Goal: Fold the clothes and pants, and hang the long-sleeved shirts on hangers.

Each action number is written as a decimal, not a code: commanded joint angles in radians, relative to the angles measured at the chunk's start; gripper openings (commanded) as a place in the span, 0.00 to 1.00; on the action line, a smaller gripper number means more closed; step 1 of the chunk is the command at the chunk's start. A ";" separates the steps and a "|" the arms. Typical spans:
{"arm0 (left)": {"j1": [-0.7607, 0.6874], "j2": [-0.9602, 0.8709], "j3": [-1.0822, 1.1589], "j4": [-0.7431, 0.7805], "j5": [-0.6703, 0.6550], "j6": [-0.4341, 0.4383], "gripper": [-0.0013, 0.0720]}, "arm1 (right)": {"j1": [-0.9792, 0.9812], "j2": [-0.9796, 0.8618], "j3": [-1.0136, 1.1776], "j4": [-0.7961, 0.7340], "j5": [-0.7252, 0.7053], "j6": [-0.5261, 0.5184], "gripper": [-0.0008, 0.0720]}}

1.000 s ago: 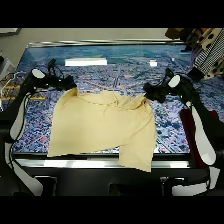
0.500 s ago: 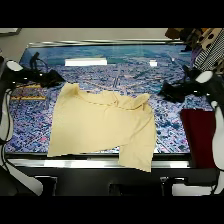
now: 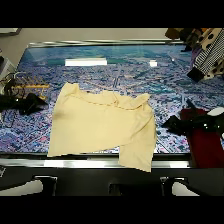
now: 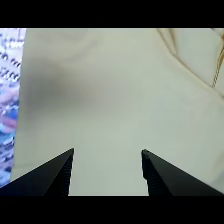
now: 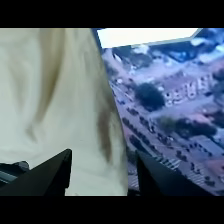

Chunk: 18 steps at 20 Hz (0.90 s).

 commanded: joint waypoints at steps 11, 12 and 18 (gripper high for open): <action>0.204 0.307 -0.324 0.004 -0.034 0.015 0.72 | -0.001 0.017 -0.256 0.163 -0.197 -0.152 0.64; 0.214 0.307 -0.331 0.004 -0.037 0.021 0.72 | 0.020 0.017 -0.261 0.165 -0.208 -0.153 0.57; 0.233 0.339 -0.466 0.066 -0.047 0.078 0.72 | 0.161 0.023 -0.259 0.214 -0.241 -0.156 0.05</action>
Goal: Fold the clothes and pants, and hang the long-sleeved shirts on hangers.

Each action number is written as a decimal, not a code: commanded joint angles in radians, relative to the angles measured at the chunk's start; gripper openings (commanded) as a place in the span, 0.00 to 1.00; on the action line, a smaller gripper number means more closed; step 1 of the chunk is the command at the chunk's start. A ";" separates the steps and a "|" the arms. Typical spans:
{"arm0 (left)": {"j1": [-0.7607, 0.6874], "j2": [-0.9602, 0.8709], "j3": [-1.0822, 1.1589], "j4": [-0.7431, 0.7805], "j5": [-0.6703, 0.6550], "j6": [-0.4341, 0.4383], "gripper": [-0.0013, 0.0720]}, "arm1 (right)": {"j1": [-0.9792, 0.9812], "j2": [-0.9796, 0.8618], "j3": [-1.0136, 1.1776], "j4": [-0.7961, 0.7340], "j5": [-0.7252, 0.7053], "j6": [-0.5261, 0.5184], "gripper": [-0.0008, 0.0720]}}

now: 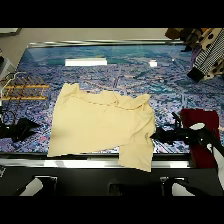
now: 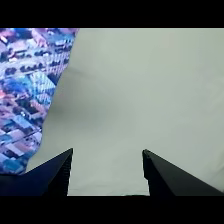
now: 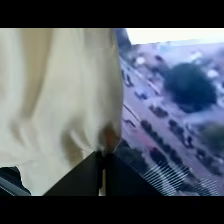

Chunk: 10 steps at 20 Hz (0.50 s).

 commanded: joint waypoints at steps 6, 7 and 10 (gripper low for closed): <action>0.008 0.021 -0.224 0.182 0.018 -0.014 0.72 | 0.037 0.106 0.001 0.079 0.024 0.013 0.05; 0.008 0.021 -0.241 0.212 0.019 -0.041 0.72 | 0.037 0.123 0.001 0.078 0.036 0.017 0.05; 0.008 0.021 -0.267 0.272 0.020 -0.081 0.72 | 0.037 0.166 0.001 0.078 0.071 0.029 0.05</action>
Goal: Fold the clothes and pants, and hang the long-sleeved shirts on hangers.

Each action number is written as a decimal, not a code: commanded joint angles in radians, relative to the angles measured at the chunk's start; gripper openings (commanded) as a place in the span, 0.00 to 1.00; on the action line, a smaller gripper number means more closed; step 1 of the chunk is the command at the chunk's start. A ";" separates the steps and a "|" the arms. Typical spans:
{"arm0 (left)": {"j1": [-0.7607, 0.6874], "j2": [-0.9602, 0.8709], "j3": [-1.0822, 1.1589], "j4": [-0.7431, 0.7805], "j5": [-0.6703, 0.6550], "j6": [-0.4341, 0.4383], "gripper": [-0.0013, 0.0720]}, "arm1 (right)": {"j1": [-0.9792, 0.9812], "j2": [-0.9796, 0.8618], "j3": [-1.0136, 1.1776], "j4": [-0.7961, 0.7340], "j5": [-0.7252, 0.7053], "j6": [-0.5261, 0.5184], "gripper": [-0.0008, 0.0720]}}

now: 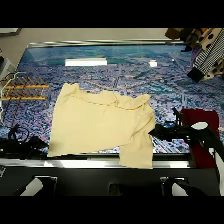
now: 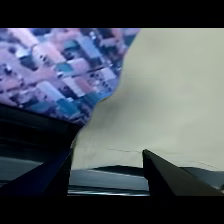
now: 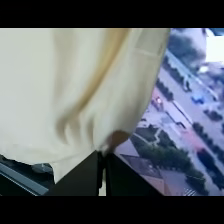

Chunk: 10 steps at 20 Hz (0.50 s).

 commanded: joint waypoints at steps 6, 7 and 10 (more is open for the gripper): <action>0.000 0.001 -0.105 0.047 0.030 -0.040 0.72 | 0.002 0.120 0.001 0.008 0.072 0.023 0.05; 0.000 0.001 -0.120 0.031 0.036 -0.035 0.72 | 0.002 0.130 0.001 0.008 0.078 0.023 0.05; -0.005 0.001 -0.129 -0.030 0.062 -0.016 0.72 | 0.002 0.156 0.001 0.008 0.096 0.026 0.05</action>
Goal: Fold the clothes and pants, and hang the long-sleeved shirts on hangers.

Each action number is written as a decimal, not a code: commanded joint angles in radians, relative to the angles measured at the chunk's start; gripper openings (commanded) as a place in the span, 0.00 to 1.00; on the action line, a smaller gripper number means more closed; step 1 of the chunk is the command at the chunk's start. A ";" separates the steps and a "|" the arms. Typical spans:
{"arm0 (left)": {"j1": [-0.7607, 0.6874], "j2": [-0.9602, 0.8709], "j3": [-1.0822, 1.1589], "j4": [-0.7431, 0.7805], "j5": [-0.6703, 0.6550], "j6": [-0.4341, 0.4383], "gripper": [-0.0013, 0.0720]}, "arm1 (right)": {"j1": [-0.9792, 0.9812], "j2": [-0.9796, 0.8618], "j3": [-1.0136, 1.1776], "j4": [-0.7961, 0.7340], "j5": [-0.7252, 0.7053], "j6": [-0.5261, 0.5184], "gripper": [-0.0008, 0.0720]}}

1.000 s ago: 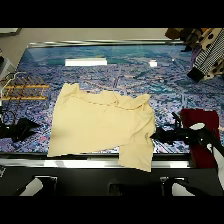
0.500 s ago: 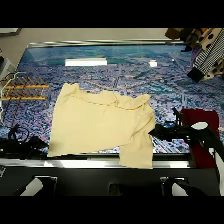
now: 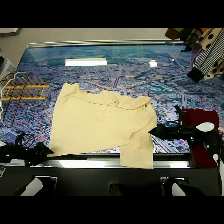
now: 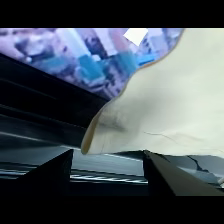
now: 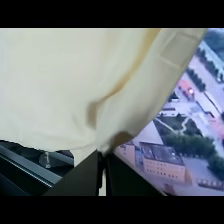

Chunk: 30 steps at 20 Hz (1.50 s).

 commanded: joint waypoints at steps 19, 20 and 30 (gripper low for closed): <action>-0.066 0.017 0.104 -0.276 0.100 0.091 0.03 | 0.024 0.217 0.021 0.156 0.014 -0.006 0.05; -0.100 0.019 0.167 -0.287 0.105 0.086 0.03 | 0.055 0.219 0.056 0.160 -0.029 -0.005 0.05; -0.288 0.039 1.170 -0.238 0.193 -0.128 0.03 | 0.185 0.223 0.821 -0.082 -0.179 0.135 0.05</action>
